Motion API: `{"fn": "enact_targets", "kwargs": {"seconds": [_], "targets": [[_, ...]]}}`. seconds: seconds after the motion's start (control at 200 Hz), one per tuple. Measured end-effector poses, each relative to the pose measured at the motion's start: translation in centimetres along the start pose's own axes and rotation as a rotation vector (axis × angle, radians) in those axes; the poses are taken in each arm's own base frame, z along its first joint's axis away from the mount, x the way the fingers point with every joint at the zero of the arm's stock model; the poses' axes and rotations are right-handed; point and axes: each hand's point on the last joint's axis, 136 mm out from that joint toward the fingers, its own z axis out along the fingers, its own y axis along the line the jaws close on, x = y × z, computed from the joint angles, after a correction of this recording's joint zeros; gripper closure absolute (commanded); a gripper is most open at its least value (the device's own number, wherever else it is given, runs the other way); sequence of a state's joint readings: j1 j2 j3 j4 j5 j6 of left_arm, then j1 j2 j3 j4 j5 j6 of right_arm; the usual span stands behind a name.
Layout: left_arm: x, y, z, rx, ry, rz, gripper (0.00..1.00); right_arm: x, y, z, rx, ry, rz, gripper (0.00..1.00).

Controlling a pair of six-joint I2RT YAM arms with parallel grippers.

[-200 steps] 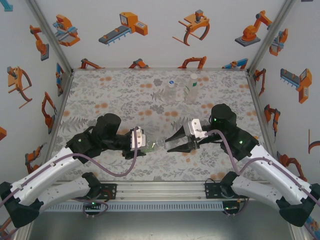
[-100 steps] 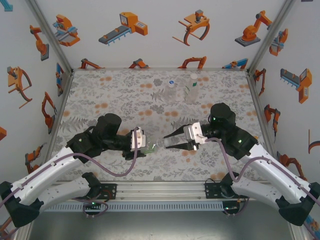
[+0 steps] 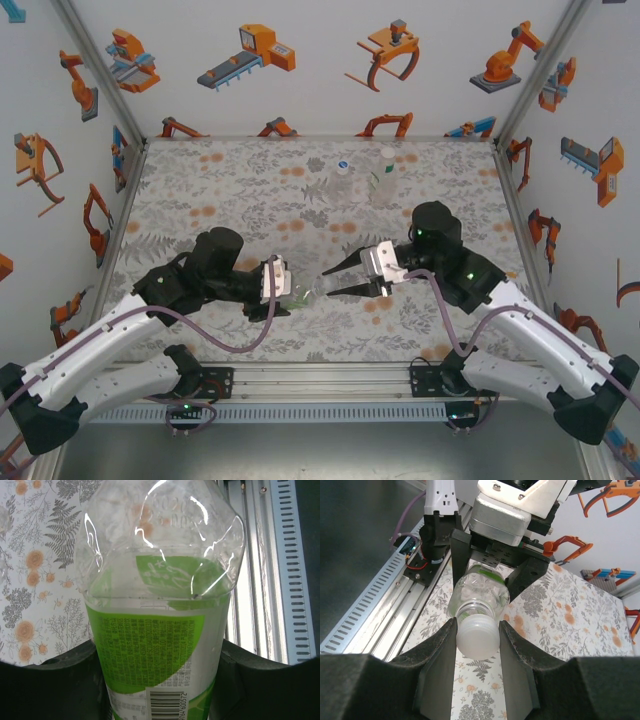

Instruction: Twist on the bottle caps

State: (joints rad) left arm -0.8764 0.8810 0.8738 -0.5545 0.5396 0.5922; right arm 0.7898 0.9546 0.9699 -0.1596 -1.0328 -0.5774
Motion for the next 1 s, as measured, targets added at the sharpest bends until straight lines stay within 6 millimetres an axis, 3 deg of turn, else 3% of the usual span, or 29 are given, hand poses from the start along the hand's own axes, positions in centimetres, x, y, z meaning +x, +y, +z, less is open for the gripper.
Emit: {"fn": "enact_targets", "kwargs": {"seconds": [0.541, 1.001], "targets": [[0.2, 0.4, -0.1, -0.024, 0.012, 0.001, 1.00, -0.6, 0.6, 0.6, -0.064, -0.035, 0.006, 0.88], [-0.3, 0.4, -0.4, -0.025, -0.010, 0.007, 1.00, 0.3, 0.1, 0.3, -0.006, 0.034, -0.035, 0.86]]}}
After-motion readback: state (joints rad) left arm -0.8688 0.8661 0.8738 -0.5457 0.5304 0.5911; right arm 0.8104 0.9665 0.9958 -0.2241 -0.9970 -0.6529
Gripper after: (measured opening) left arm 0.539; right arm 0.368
